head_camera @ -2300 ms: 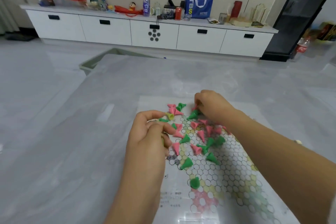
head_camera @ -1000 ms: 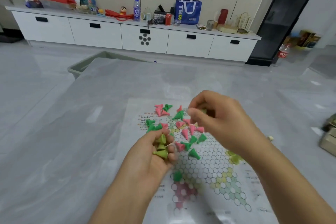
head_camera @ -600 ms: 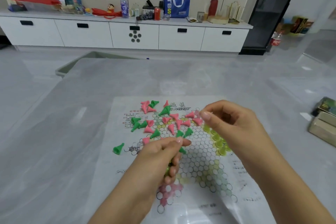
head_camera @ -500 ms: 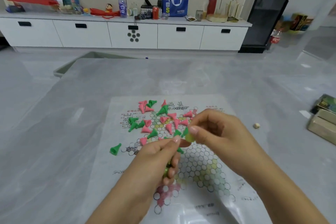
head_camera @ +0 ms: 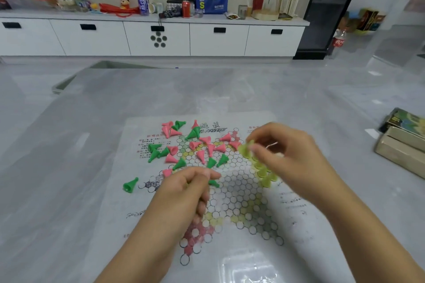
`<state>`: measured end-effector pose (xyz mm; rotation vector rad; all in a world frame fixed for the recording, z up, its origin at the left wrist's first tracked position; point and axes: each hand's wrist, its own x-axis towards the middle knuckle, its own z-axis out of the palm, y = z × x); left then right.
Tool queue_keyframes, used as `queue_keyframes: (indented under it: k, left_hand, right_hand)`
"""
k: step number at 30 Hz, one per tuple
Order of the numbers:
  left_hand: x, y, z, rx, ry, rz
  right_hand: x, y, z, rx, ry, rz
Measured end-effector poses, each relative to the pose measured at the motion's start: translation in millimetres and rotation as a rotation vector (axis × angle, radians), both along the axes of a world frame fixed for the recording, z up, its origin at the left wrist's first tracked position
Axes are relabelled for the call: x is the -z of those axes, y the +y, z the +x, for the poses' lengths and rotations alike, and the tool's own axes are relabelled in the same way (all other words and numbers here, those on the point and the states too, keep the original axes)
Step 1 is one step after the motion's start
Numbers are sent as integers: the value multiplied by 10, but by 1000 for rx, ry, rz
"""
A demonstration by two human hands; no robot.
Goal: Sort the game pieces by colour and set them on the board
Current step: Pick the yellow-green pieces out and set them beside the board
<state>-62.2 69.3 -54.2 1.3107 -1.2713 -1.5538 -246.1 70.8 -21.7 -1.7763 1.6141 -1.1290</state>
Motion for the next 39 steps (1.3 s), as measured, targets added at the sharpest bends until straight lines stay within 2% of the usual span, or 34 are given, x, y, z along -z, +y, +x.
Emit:
queue_keyframes:
  k: [2,4,7,11,17,39]
  left_hand:
    - [-14,-46,15,-62,72,56]
    - [-31,-107,16,-112,140,102]
    - [-53,-161,14,-143,189,127]
    - [-31,-89,48,-115,113,84]
    - [-64,-60,78,-81,46,28]
    - [-60,-52,102,-63,59,-25]
  right_hand:
    - [52,-75,-171,217,-5,-58]
    - [139,-121,-265,317,86,-48]
    - [266,-173,-259,263,259,-7]
    - [433,-245,-183,164,491,-1]
    - [536,-297,-140,237,619,-18]
    - [604,-322,-162,233,627,10]
